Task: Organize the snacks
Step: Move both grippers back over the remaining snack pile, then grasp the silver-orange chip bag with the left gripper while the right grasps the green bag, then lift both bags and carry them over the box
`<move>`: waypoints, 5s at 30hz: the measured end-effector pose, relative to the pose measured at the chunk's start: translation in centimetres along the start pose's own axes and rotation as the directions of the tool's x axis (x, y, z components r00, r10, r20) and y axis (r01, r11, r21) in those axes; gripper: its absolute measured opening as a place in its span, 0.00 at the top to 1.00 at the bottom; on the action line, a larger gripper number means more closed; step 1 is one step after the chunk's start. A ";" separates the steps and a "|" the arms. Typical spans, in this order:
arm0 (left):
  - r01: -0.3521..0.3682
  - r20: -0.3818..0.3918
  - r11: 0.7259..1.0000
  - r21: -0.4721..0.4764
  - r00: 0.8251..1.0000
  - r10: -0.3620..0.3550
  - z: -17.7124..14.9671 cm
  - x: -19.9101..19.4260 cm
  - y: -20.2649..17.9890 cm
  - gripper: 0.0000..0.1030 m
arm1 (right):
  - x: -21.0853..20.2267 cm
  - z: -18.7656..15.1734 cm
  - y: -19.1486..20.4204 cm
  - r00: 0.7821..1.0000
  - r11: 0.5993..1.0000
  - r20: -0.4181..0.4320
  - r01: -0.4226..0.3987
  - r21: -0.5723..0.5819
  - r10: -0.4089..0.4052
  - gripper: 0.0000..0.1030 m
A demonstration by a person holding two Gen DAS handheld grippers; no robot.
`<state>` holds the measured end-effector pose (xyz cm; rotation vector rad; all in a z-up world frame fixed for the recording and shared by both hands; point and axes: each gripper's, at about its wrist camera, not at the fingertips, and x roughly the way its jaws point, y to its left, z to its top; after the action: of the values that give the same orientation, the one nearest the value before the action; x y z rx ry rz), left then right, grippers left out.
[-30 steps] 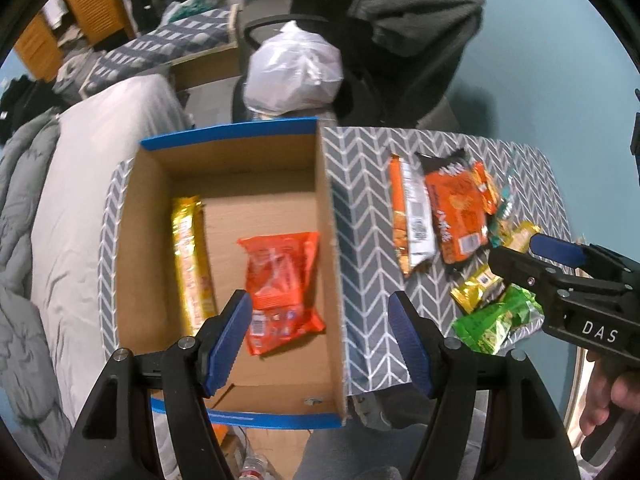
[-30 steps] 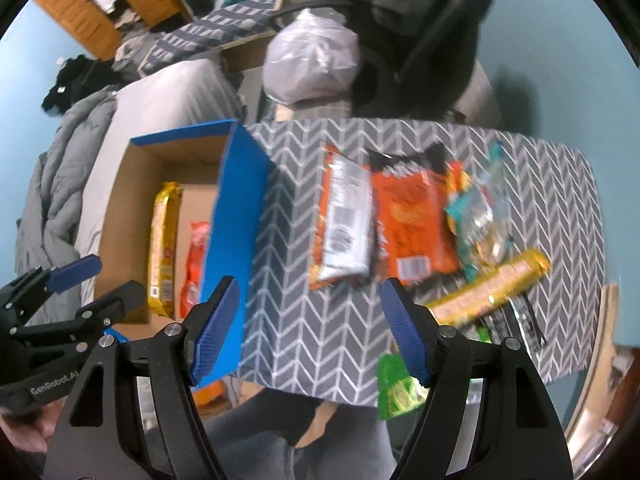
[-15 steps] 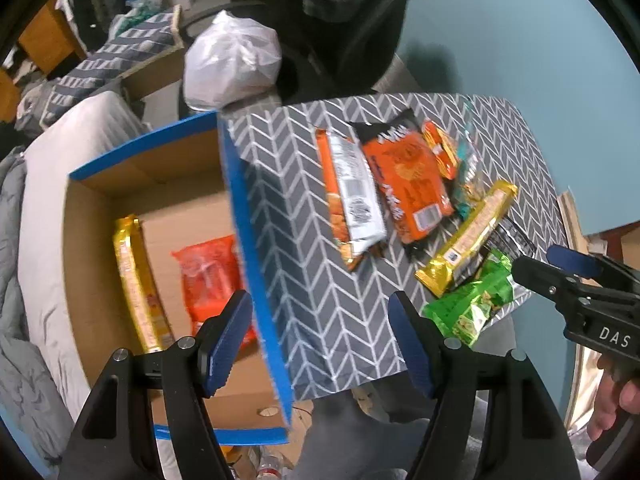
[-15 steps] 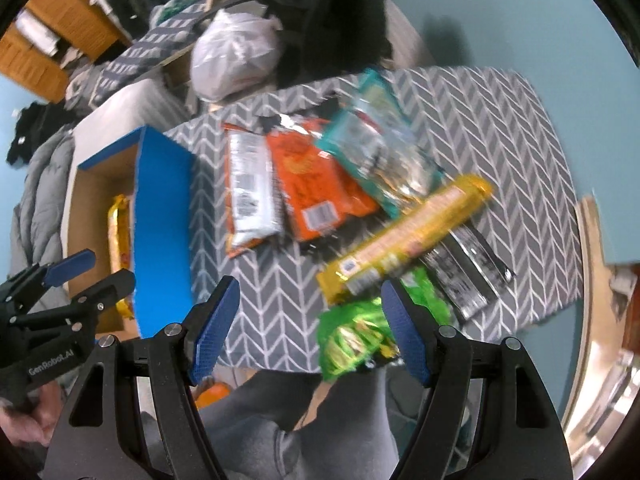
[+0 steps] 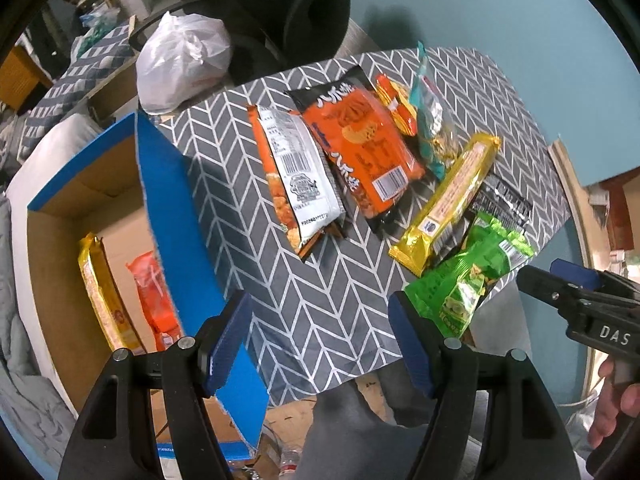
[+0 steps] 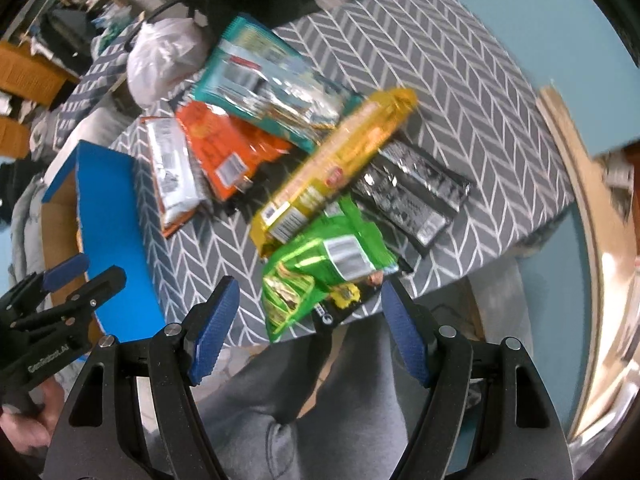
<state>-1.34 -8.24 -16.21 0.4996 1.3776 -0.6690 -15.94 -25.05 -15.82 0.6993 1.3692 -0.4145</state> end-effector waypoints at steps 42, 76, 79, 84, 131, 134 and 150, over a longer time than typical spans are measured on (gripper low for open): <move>-0.022 -0.077 0.975 -0.223 0.997 0.005 3.9 5.5 3.7 0.30 | 4.0 2.0 -2.5 0.997 0.992 0.021 -0.077 0.099 0.075 0.48; -0.026 -0.127 0.945 -0.327 0.992 -0.017 11.4 14.5 4.9 0.27 | 9.0 11.3 4.5 0.996 0.990 -0.058 -0.077 -0.117 0.071 0.46; 0.002 -0.120 0.948 -0.318 0.992 -0.042 11.4 14.7 4.7 0.36 | 9.2 11.2 4.4 0.995 0.988 -0.054 -0.095 -0.121 0.089 0.46; 0.049 -0.081 0.949 -0.310 0.994 -0.077 11.1 14.6 4.6 0.60 | 8.6 10.5 3.5 0.995 0.985 -0.040 -0.093 -0.143 0.088 0.48; 0.051 0.119 0.938 -0.342 0.993 -0.010 0.8 -4.7 6.5 0.63 | -2.4 6.1 11.1 0.986 0.908 0.091 -0.092 -0.408 0.140 0.50; 0.051 0.134 0.934 -0.355 0.991 -0.003 0.3 -5.6 7.3 0.63 | -2.6 6.1 12.6 0.984 0.894 0.091 -0.099 -0.437 0.153 0.50; 0.037 0.151 0.876 -0.482 0.988 0.041 -3.0 -7.5 12.7 0.63 | -1.8 5.3 20.7 0.976 0.799 0.028 -0.160 -0.579 0.216 0.50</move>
<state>4.87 4.01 -10.01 0.0438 1.3331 -0.3292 1.04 -13.67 -9.51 0.2977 1.2308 0.1357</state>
